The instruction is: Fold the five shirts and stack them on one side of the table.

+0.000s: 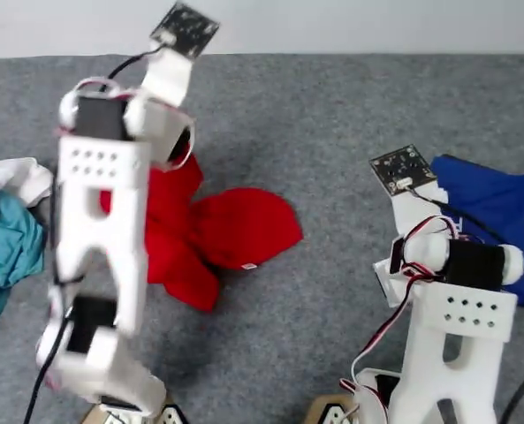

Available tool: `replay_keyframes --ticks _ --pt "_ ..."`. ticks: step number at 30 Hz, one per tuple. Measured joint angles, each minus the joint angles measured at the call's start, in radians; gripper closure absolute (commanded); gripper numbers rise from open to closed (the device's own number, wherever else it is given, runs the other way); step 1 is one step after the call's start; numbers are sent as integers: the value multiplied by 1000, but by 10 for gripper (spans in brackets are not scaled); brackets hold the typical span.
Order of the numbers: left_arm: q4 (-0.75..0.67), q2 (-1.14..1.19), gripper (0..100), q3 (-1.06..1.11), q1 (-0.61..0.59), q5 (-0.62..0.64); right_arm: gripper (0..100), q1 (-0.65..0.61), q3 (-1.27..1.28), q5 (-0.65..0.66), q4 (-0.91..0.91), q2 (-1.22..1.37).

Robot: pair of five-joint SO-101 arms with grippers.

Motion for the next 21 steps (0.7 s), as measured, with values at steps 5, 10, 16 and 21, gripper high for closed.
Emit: replay_keyframes --ticks 5,10,16,21 --pt "0 -370 996 334 -157 -49 987 -17 -5 0 -77 0" --pt "0 -686 996 578 -385 -147 987 -120 -5 0 -166 9" --pt "0 -913 996 772 -562 -206 986 -278 -5 0 -244 181" --pt "0 -936 996 872 -651 -207 903 -400 -63 0 -259 371"
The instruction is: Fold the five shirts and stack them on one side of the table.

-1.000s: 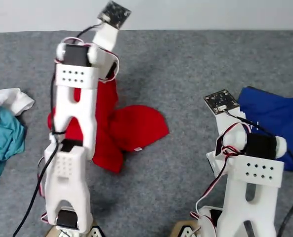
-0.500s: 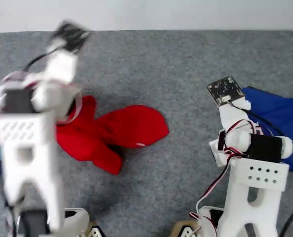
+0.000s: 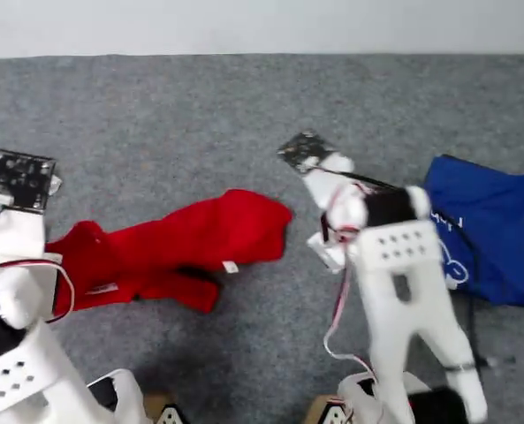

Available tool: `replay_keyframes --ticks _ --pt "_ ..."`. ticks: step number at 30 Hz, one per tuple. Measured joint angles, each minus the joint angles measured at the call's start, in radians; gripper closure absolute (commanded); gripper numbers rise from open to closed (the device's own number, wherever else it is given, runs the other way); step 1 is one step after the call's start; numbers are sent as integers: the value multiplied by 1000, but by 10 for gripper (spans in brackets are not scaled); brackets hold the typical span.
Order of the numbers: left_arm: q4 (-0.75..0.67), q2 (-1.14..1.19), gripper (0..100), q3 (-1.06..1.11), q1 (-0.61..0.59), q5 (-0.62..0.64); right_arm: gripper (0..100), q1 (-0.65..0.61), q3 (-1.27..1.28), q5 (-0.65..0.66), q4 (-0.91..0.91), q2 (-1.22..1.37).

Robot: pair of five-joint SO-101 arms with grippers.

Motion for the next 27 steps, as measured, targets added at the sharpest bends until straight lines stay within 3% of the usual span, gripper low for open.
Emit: replay_keyframes --ticks 4,15,27 --pt "-8 0 996 75 -25 0 836 -68 -52 0 0 149" --pt "-118 -5 996 222 -25 0 834 -276 -212 0 -15 499" --pt "-144 -5 996 250 -25 0 833 -287 -543 0 -15 893"
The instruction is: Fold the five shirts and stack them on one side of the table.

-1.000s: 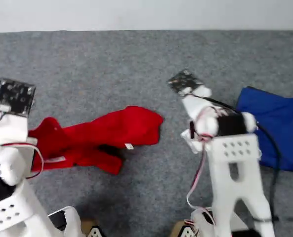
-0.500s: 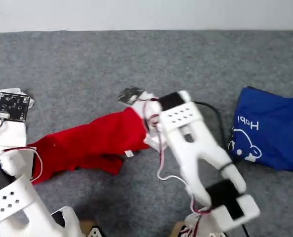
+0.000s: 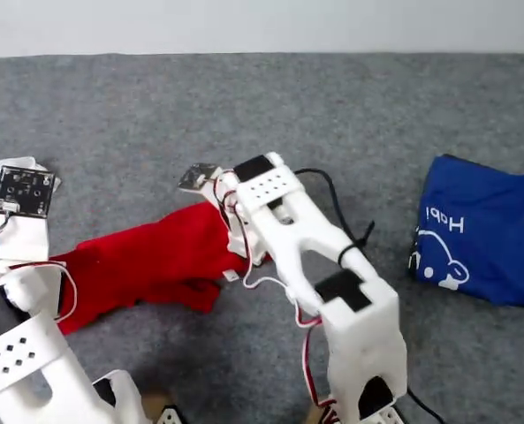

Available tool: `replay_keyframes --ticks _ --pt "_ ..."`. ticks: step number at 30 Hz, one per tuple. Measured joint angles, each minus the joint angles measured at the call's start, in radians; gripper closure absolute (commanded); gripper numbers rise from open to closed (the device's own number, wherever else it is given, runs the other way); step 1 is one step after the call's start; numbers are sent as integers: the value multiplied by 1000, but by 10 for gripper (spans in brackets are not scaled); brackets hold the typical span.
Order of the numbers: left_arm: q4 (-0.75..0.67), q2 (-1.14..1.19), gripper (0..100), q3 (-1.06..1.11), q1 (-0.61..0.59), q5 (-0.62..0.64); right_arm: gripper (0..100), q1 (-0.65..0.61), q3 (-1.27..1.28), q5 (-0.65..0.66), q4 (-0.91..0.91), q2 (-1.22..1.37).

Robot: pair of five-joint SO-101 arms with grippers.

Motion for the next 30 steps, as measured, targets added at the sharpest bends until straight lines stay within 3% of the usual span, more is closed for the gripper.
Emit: replay_keyframes --ticks 8,14,22,30 --pt "0 0 996 0 0 0 842 0 -72 -2 2 114" --pt "0 0 996 0 0 0 994 6 -89 -2 -2 124" --pt "0 0 996 0 0 0 988 69 -91 -2 5 132" --pt "0 2 996 -35 0 44 988 149 -169 81 186 9"
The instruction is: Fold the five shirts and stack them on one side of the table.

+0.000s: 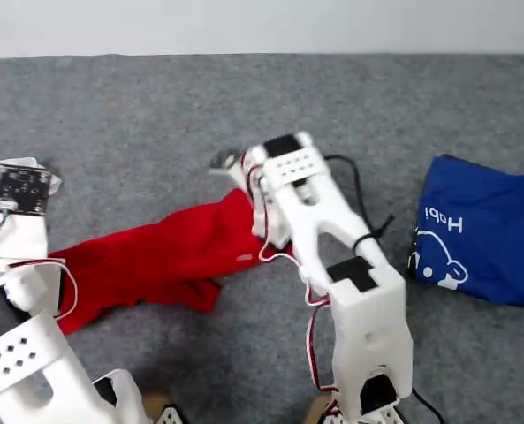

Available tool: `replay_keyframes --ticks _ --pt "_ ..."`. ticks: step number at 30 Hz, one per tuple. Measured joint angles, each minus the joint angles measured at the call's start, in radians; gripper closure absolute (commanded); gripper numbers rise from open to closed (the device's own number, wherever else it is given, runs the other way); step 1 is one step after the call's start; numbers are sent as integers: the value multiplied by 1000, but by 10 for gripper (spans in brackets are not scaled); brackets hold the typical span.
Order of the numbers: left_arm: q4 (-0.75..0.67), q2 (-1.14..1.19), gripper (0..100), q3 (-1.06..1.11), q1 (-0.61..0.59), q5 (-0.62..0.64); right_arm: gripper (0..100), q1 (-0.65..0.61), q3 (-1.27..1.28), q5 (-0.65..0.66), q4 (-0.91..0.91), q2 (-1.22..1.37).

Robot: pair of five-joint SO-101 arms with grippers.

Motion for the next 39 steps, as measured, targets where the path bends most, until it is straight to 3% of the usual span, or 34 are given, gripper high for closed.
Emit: replay_keyframes --ticks 5,12,23,39 --pt "0 0 996 -141 60 158 988 48 -127 57 87 -158" --pt "-58 -2 996 -338 241 327 988 117 -292 98 91 -382" --pt "-316 -2 996 -565 324 342 988 233 -660 161 84 -563" --pt "-348 92 996 -910 368 302 988 356 -1080 275 81 -591"
